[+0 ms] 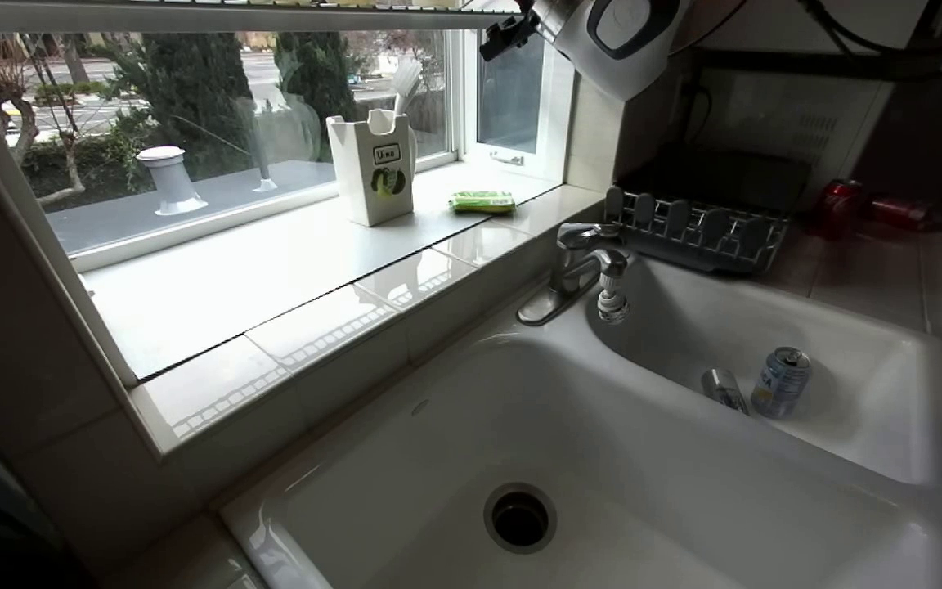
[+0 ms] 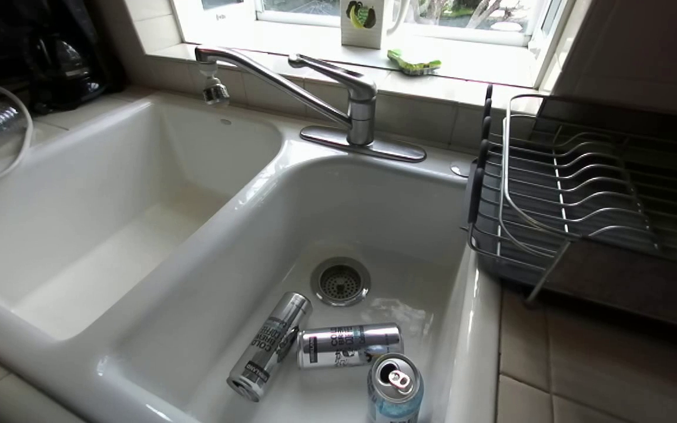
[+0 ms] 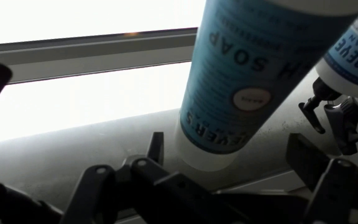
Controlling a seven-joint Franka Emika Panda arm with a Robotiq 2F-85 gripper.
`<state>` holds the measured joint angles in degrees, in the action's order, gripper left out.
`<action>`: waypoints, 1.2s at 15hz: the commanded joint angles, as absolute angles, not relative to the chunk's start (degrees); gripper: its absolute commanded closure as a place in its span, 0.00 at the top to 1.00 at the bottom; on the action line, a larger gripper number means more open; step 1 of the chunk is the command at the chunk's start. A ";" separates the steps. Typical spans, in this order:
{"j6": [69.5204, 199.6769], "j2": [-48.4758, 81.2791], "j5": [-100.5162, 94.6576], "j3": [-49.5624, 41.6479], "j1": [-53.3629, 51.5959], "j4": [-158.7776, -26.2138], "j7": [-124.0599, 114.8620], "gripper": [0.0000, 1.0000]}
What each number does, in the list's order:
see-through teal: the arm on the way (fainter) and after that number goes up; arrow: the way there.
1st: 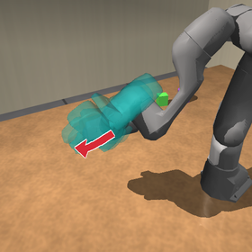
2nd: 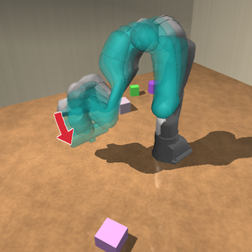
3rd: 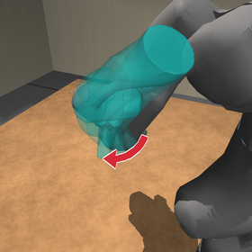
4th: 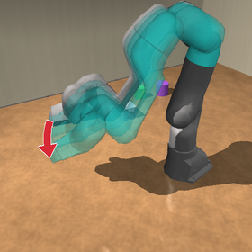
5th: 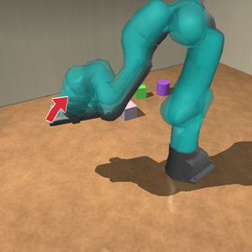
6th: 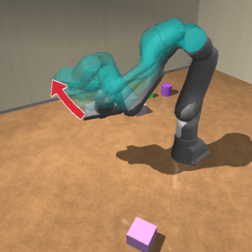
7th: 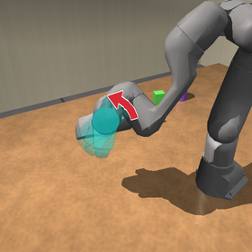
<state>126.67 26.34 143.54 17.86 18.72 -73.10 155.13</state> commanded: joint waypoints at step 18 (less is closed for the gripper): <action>168.99 -8.46 128.01 9.69 4.36 -100.55 139.73 1.00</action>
<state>165.02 -4.18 132.90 9.10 5.41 -95.68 144.59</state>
